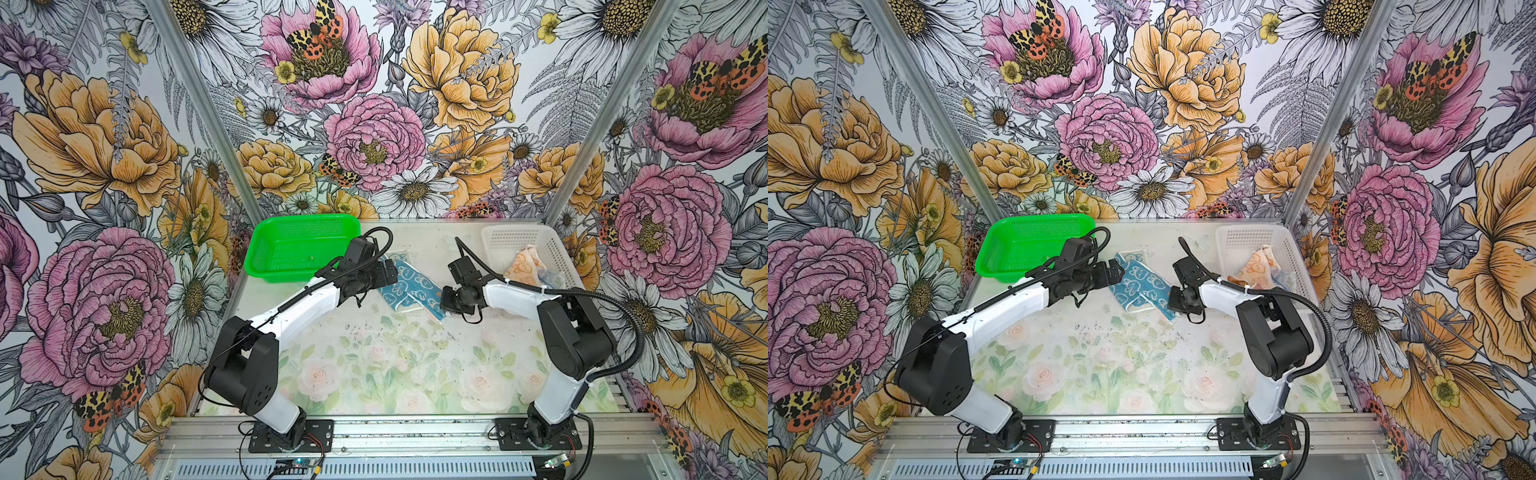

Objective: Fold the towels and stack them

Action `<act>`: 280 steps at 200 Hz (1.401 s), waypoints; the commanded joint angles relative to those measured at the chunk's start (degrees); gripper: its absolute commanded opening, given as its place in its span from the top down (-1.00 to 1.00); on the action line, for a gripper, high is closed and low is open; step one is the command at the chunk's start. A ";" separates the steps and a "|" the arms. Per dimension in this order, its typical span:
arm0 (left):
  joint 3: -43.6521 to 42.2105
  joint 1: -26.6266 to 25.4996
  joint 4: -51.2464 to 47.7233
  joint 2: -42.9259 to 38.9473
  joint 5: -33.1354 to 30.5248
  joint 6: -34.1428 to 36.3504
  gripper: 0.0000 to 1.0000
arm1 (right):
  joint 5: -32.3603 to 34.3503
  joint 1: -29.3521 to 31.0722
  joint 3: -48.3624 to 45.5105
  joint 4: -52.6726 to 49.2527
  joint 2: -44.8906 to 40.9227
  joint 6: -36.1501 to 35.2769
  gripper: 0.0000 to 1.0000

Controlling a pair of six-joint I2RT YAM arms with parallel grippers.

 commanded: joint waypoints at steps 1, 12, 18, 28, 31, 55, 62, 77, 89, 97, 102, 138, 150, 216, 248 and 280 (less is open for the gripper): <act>1.74 -0.66 0.82 2.81 3.18 -2.75 -0.98 | -2.78 2.74 -0.24 4.81 1.45 4.28 1.00; 2.11 -0.87 0.90 4.04 3.29 -3.77 -0.98 | -3.64 3.60 -0.26 5.70 0.74 5.55 1.00; 2.39 -1.01 0.91 4.58 3.34 -4.17 -0.98 | -3.95 3.79 -0.32 6.12 0.06 6.12 1.00; 2.74 -1.15 0.88 5.57 3.54 -4.82 -0.97 | -4.36 3.60 -0.60 6.75 -1.23 7.04 1.00; 2.93 -1.24 0.91 5.77 3.50 -4.97 -0.97 | -4.32 3.55 -0.61 6.71 -1.61 7.15 1.00; 3.73 -1.95 1.23 7.68 2.88 -5.99 -0.98 | -5.00 2.60 -0.42 6.87 -3.54 8.34 1.00; 3.81 -2.05 1.23 8.10 2.38 -6.29 -0.98 | -4.56 2.18 -0.65 6.91 -4.06 8.60 1.00; 3.76 -1.77 2.33 9.35 2.57 -7.33 -0.98 | -3.84 0.90 -0.87 6.96 -4.79 8.68 1.00; 4.17 -1.83 2.78 10.56 2.71 -7.85 -0.97 | -4.17 -0.39 -0.87 7.01 -4.72 8.71 1.00; 4.79 -2.07 2.81 11.59 2.59 -7.73 -0.98 | -4.51 -0.98 -0.83 7.14 -4.71 8.68 1.00; 5.18 -2.24 2.81 12.19 2.58 -7.68 -0.98 | -4.56 -1.23 -0.77 7.18 -4.71 8.50 1.00; 7.39 -3.26 2.59 17.72 3.52 -6.85 -0.97 | -4.44 -3.75 -0.42 7.17 -4.41 7.51 1.00; 8.29 -3.28 1.76 19.50 4.26 -6.04 -0.98 | -4.54 -4.51 -0.23 7.23 -4.36 7.23 1.00; 13.05 -2.47 -3.73 25.27 4.22 -1.34 -0.98 | -3.93 -8.29 -0.41 7.23 -4.50 5.00 1.00; 18.35 -2.18 -7.74 29.26 2.04 1.99 -0.98 | -3.14 -8.67 -2.75 7.20 -6.01 4.75 1.00; 25.43 -1.57 -11.85 33.85 -0.08 5.16 -0.98 | -1.75 -8.73 -7.50 7.23 -9.42 5.51 1.00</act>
